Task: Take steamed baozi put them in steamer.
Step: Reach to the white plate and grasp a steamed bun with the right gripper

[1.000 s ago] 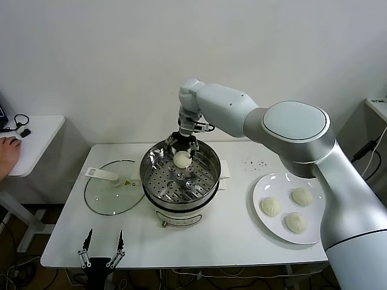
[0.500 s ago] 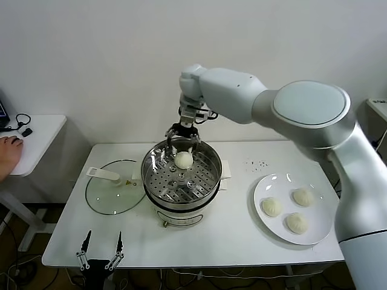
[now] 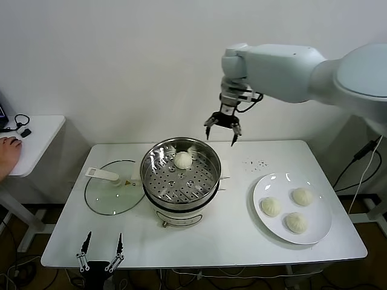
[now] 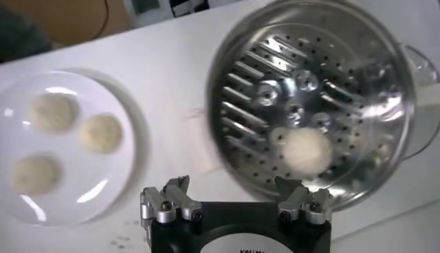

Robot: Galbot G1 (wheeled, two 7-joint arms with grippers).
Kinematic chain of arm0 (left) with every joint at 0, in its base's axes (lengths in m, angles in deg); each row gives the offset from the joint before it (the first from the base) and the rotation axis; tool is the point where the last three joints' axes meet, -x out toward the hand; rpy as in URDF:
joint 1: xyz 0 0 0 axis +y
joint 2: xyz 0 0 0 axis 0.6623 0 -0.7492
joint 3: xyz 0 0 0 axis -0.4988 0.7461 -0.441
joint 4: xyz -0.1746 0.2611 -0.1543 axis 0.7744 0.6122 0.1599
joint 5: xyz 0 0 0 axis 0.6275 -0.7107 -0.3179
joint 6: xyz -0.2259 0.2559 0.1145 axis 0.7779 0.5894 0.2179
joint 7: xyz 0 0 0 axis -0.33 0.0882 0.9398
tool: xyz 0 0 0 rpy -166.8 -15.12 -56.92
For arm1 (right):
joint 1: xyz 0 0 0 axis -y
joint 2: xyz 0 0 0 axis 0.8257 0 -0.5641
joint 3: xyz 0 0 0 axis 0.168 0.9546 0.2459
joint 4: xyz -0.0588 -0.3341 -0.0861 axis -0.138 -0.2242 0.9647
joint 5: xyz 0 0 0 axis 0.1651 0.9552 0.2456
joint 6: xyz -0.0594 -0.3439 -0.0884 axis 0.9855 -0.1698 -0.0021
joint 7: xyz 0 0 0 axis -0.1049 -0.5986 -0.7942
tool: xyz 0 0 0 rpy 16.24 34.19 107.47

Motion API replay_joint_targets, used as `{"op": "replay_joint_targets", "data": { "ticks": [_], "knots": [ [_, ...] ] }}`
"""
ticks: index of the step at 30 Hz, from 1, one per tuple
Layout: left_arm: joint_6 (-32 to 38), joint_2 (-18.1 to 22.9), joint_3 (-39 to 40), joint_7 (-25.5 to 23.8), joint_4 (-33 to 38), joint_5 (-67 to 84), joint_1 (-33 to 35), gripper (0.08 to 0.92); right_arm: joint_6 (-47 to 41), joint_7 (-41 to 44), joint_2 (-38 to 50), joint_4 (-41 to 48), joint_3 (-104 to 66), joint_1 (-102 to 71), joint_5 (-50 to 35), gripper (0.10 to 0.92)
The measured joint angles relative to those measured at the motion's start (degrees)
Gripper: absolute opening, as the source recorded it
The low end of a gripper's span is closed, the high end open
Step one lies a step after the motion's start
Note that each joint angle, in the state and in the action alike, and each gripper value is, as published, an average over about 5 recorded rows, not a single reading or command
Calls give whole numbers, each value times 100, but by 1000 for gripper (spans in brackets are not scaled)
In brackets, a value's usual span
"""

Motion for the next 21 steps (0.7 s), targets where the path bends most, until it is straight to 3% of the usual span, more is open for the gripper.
{"op": "replay_joint_targets", "data": {
  "ticks": [8,21],
  "knots": [
    [-10,-14,43,-4,-15,0,-35,823,-609,-214,820,-904,852,663,-491,823],
    [-16,-19,73,-9,-85,-9,-70,823,-3775,-1022,2229,-2396,1541,894,-567,823]
  ]
}}
